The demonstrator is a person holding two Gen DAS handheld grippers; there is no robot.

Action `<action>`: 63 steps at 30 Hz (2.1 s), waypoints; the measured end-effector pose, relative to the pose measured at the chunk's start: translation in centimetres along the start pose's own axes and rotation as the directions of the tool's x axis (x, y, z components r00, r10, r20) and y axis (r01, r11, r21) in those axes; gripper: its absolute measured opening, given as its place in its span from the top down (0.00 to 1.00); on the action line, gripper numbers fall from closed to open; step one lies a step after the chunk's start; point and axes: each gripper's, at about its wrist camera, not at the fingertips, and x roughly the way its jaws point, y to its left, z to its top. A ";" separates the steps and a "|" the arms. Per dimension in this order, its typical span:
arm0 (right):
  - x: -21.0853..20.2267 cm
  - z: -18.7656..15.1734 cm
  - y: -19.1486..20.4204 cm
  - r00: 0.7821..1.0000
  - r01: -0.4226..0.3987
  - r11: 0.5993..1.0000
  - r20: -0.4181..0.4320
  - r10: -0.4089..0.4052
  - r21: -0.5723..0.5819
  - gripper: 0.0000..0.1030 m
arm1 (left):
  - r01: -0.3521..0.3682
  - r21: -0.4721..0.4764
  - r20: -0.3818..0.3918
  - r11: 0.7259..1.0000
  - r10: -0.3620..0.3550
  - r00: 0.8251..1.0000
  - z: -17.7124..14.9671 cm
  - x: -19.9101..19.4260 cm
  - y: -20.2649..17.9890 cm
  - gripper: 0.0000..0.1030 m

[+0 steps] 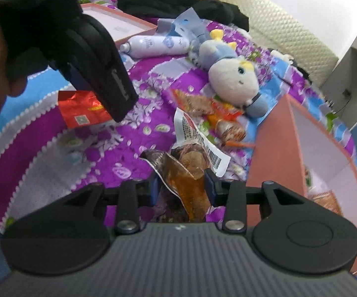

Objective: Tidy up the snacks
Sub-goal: 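Grasp the clear shrimp snack bag with the right tool while the left holds the red foil, then carry the red foil snack and shrimp bag over the open pink box with both tools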

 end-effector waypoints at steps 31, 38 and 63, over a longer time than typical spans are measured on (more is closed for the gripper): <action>2.5 0.9 -5.9 0.979 -0.113 0.738 -0.051 0.196 0.665 0.18 | 0.210 -0.049 -0.049 0.977 -0.212 0.976 -0.2 2.4 3.7 0.27; 4.9 0.4 -7.3 0.952 -0.117 0.712 -0.126 0.280 0.693 0.26 | 0.176 -0.020 -0.060 0.984 -0.177 0.982 0.2 3.0 2.6 0.29; -4.1 -0.4 -7.7 0.993 -0.107 0.742 0.038 0.108 0.662 0.62 | 0.145 0.036 0.158 0.989 -0.149 0.976 -1.9 -9.3 -1.4 0.44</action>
